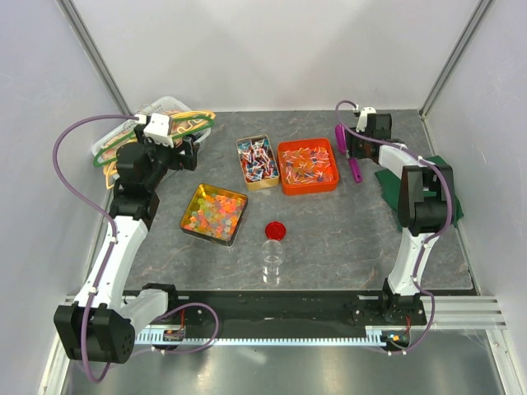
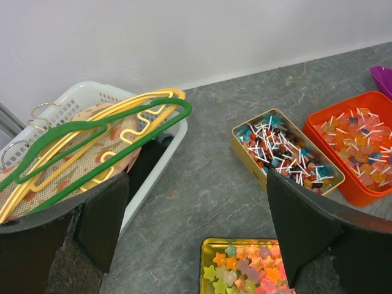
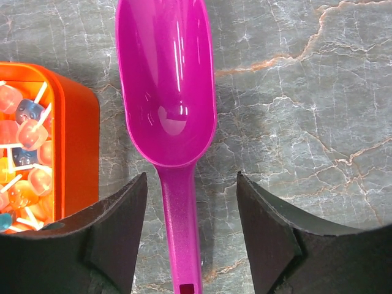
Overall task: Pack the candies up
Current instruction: Pick up the spatula from the center of the board.
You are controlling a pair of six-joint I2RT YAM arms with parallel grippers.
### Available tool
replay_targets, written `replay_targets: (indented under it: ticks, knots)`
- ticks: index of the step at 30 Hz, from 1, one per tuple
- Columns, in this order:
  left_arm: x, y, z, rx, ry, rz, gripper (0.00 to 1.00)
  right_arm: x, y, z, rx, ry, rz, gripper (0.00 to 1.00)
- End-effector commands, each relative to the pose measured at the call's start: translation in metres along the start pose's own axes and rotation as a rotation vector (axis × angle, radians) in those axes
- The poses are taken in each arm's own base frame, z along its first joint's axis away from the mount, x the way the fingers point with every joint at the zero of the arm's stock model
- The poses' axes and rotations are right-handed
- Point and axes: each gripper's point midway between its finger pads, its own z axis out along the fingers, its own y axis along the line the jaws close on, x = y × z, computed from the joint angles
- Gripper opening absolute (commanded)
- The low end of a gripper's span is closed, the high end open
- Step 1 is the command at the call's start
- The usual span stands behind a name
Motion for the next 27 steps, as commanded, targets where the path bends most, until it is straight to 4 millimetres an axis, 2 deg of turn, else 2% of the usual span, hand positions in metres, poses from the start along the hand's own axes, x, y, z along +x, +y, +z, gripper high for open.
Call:
replay_targets:
  ticks: [1, 8, 18, 27]
  knots:
    - [-0.007, -0.001, 0.002, 0.012, -0.033, 0.002, 1.00, -0.016, 0.006, -0.003, -0.039, -0.042, 0.013, 0.66]
    - [-0.004, -0.001, 0.002, 0.012, -0.029, 0.003, 1.00, -0.011, 0.017, 0.002, -0.110, -0.023, 0.059, 0.64]
    - [0.000, -0.002, 0.004, 0.017, -0.023, -0.002, 1.00, 0.001, 0.010, 0.014, -0.080, 0.006, 0.049, 0.59]
    - [0.002, -0.003, 0.007, 0.029, -0.016, -0.011, 1.00, -0.007, 0.013, 0.016, -0.031, -0.024, 0.025, 0.53]
